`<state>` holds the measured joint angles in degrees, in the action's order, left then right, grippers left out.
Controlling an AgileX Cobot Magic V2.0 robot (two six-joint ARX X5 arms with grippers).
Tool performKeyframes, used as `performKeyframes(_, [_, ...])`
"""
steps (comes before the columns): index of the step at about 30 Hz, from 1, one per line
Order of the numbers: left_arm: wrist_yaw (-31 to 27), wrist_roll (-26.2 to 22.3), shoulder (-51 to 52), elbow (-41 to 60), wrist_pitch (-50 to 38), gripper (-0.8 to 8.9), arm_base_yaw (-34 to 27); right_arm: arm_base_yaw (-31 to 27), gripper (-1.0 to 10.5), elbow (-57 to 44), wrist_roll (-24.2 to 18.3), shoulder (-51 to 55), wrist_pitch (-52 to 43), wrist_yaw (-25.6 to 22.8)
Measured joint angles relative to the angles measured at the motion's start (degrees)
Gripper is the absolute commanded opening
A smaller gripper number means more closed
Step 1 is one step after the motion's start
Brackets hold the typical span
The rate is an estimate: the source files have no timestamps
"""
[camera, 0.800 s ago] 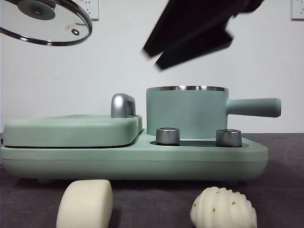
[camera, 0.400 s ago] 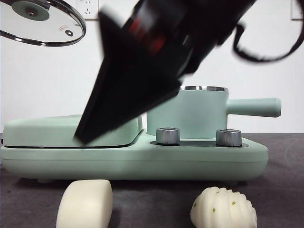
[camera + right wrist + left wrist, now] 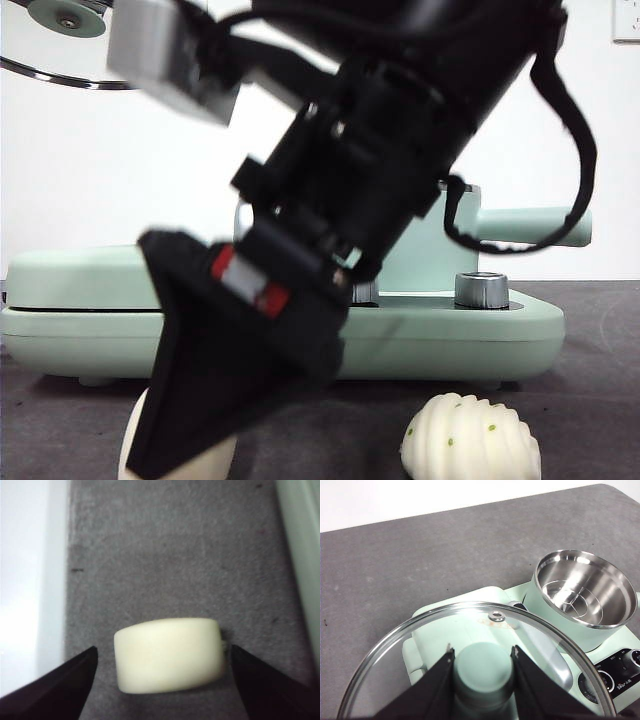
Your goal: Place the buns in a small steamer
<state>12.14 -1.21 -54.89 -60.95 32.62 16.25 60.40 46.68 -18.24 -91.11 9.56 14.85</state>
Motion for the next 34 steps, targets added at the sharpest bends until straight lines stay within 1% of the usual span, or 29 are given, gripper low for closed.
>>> performKeyframes(3, [0.0,0.0,0.0,0.0,0.0,0.11,0.0,0.2,2.9,0.0,0.0,-1.3,-0.1,-0.2])
performKeyframes(6, [0.0,0.0,0.0,0.0,0.0,0.11,0.0,0.1,2.2,0.3,0.1,-1.7,-0.2,-0.6])
performKeyframes(8, [0.0,0.0,0.0,0.0,0.0,0.11,0.0,0.2,2.1,0.4,0.8,-1.7,-0.4,-0.6])
performKeyframes(11, [0.0,0.0,0.0,0.0,0.0,0.11,0.0,0.0,2.1,0.8,3.6,-1.1,1.2,-0.4])
performKeyframes(16, [0.0,0.0,0.0,0.0,0.0,0.11,0.0,-1.0,2.1,4.0,8.2,4.4,7.9,-0.3])
performKeyframes(19, [0.0,0.0,0.0,0.0,0.0,0.11,0.0,-2.3,2.1,8.3,11.2,8.9,13.4,-2.1])
performKeyframes(22, [0.0,0.0,0.0,0.0,-0.1,0.11,0.0,-4.3,2.1,13.4,14.8,12.5,21.4,-6.4])
performKeyframes(24, [0.0,0.0,0.0,0.0,-0.2,0.11,0.0,-6.3,2.1,17.6,17.7,13.8,27.7,-10.1])
performKeyframes(26, [0.0,0.0,0.0,0.0,-0.5,0.11,0.0,-8.6,2.1,22.0,19.9,14.0,33.2,-12.0])
performKeyframes(29, [0.0,0.0,0.0,0.0,-1.2,0.11,0.0,-13.1,2.1,28.0,21.8,13.8,39.4,-11.9])
performKeyframes(34, [0.0,0.0,0.0,0.0,-1.1,0.11,0.0,-21.2,2.1,33.5,22.6,12.2,37.9,-11.4])
